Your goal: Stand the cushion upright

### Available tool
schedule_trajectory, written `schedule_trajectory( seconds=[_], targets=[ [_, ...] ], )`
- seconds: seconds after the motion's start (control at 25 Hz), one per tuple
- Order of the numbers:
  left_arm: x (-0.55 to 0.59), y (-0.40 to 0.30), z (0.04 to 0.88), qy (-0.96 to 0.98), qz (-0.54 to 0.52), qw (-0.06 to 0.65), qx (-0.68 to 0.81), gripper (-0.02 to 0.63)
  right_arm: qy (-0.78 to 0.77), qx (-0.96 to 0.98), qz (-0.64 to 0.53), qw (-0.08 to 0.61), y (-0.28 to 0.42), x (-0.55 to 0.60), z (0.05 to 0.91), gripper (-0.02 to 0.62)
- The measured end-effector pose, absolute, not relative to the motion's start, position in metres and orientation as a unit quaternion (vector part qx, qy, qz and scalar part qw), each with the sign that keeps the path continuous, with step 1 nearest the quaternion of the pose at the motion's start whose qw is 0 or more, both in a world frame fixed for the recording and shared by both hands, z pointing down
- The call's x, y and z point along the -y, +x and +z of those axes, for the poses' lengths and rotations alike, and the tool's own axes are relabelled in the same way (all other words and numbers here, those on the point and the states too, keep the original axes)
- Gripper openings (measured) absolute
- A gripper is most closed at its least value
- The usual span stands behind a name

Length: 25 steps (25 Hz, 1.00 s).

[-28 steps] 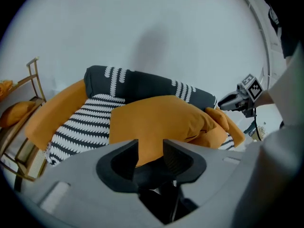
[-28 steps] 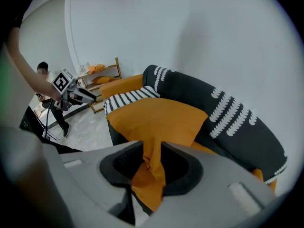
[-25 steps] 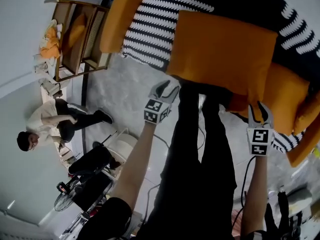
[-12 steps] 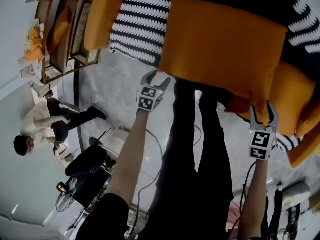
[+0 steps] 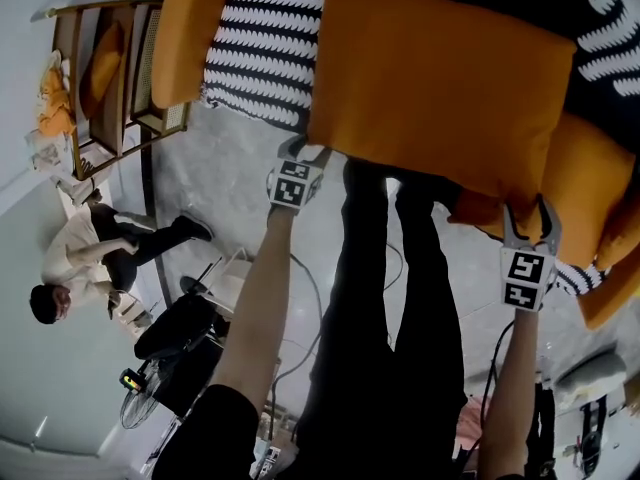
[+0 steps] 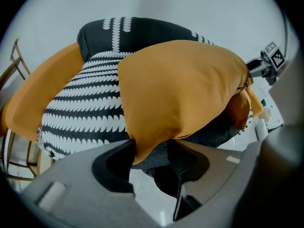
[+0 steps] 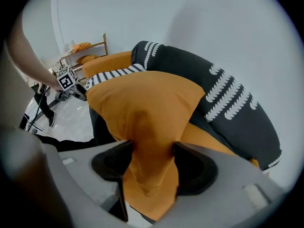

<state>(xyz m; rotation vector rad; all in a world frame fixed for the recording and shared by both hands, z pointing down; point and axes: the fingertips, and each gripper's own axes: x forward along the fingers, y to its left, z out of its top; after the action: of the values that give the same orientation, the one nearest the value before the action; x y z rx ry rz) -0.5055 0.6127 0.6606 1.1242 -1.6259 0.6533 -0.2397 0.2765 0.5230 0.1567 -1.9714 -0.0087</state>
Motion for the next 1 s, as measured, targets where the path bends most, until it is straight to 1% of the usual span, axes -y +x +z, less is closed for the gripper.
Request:
schedule_trajectory(
  seconds=[0.08, 0.16, 0.24, 0.36, 0.56, 1.0],
  targets=[
    [-0.609, -0.507, 0.661, 0.462, 0.276, 0.503, 0.676, 0.187, 0.066, 0.831, -0.003, 0.552, -0.239, -0.274, 0.526, 0.269],
    [-0.609, -0.51, 0.657, 0.455, 0.275, 0.504, 0.681, 0.118, 0.064, 0.829, -0.006, 0.555, -0.24, -0.273, 0.524, 0.254],
    [-0.611, -0.51, 0.652, 0.452, 0.267, 0.509, 0.683, 0.071, 0.062, 0.828, -0.009, 0.557, -0.24, -0.274, 0.519, 0.23],
    [-0.608, -0.505, 0.642, 0.457, 0.269, 0.511, 0.677, 0.048, 0.061, 0.827, -0.014, 0.559, -0.236, -0.27, 0.51, 0.194],
    [-0.604, -0.513, 0.631, 0.458, 0.274, 0.503, 0.68, 0.035, 0.058, 0.827, -0.022, 0.558, -0.244, -0.267, 0.503, 0.146],
    [-0.589, -0.532, 0.567, 0.455, 0.275, 0.481, 0.697, 0.032, 0.072, 0.844, -0.023, 0.531, -0.259, -0.249, 0.47, 0.05]
  ],
)
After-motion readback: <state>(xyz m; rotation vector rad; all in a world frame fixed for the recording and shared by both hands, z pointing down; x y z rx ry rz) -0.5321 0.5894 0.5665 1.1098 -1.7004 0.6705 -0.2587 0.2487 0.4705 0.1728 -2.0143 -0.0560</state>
